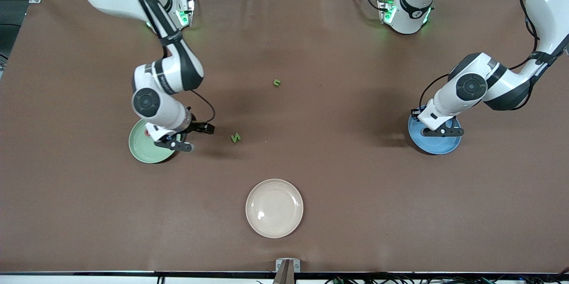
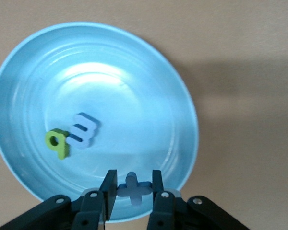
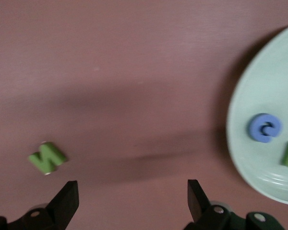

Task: Sort upper and lower case letters into plates
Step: 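Release the x in the blue plate while the right gripper reaches N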

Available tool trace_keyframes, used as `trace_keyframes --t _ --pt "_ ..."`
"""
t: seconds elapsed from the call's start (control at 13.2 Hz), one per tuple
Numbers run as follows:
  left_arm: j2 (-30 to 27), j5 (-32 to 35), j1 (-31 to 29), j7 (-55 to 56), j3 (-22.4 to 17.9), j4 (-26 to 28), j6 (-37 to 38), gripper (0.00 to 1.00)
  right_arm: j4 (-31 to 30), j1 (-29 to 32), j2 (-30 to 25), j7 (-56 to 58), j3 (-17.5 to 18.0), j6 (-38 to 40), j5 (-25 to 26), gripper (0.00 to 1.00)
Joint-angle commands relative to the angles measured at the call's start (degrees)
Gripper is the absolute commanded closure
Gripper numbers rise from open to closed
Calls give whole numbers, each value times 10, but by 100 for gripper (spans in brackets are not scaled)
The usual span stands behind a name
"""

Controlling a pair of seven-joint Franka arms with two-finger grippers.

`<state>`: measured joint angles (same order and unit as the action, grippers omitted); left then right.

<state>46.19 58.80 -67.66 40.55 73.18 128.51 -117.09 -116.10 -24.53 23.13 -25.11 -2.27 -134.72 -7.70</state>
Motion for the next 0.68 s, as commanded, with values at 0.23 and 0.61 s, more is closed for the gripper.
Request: trace_keyframes --t 0.23,0.61 --pt "2 53 -37 -43 -31 13 -48 94 7 -65 53 71 -4 -113 3 0" --pt "3 59 -36 -44 -40 21 -62 82 49 -86 80 135 -5 -116 39 5"
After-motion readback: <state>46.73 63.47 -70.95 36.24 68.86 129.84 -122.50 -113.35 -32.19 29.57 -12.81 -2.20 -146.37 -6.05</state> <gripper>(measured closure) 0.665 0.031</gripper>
